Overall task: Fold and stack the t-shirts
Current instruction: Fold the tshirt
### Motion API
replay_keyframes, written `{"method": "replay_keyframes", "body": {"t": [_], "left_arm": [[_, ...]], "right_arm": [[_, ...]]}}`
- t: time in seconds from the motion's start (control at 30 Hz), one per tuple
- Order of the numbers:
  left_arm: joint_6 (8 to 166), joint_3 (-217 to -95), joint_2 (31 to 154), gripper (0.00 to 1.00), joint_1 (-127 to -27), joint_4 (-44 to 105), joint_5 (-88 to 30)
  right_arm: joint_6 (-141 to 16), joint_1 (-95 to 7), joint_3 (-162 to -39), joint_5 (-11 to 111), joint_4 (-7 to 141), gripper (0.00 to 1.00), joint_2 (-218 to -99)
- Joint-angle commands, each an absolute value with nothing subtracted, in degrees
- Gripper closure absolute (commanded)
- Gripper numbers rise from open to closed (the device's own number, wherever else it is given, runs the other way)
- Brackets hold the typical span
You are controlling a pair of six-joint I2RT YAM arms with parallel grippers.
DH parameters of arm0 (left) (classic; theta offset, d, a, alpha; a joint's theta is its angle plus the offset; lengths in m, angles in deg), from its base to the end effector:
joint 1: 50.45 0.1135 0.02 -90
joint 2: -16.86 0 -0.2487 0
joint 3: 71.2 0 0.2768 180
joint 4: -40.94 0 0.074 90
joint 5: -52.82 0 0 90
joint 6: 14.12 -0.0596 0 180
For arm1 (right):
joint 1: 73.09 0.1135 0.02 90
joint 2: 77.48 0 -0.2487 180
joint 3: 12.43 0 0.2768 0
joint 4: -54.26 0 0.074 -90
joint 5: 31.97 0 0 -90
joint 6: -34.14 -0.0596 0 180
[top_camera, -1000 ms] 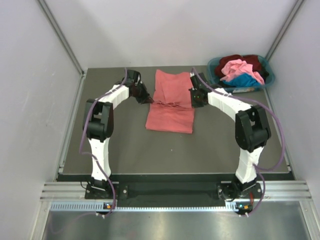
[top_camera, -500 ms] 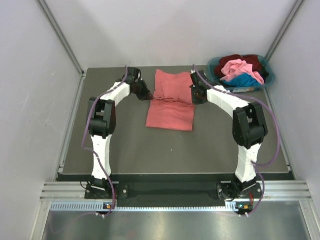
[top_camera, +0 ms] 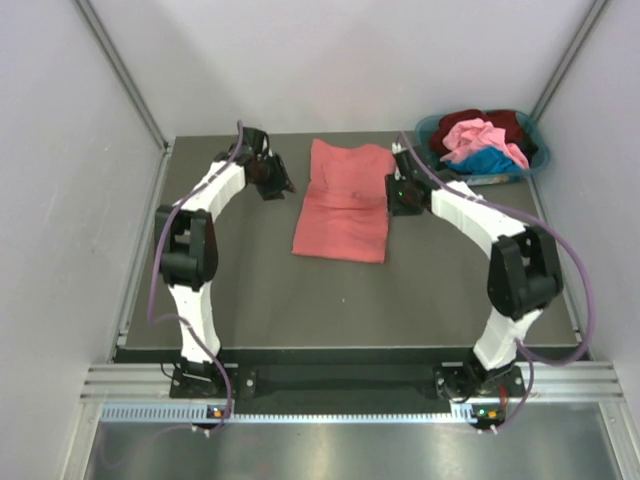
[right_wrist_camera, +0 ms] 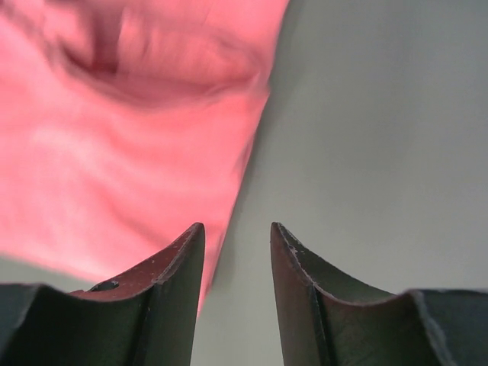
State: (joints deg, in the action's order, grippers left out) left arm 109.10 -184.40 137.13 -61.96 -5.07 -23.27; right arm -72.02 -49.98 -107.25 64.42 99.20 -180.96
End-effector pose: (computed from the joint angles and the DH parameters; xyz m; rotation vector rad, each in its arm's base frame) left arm 0.4864 -0.1137 0.1888 -0.3809 2.5414 -0.6158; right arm 0.3987 0.1629 0.2064 -0.1059 2.5016 0.1450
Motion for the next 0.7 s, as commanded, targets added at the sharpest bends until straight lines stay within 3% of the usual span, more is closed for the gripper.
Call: {"method": "replay_keyframes", "body": {"t": [0.0, 0.3, 0.67], "left_arm": [[105.77, -174.47, 128.84, 0.53, -62.58, -7.01, -20.84], [106.82, -153.52, 122.06, 0.53, -63.11, 0.83, -16.80], [107.61, -149.72, 123.39, 0.53, -63.11, 4.43, -13.71]], "right_arm": [[-73.35, -50.59, -101.25, 54.71, 97.64, 0.60, -175.04], [-73.79, -50.24, -88.24, 46.25, 90.34, 0.55, -174.51], [-73.70, -50.24, -80.58, 42.21, 83.13, 0.59, -174.43]]}}
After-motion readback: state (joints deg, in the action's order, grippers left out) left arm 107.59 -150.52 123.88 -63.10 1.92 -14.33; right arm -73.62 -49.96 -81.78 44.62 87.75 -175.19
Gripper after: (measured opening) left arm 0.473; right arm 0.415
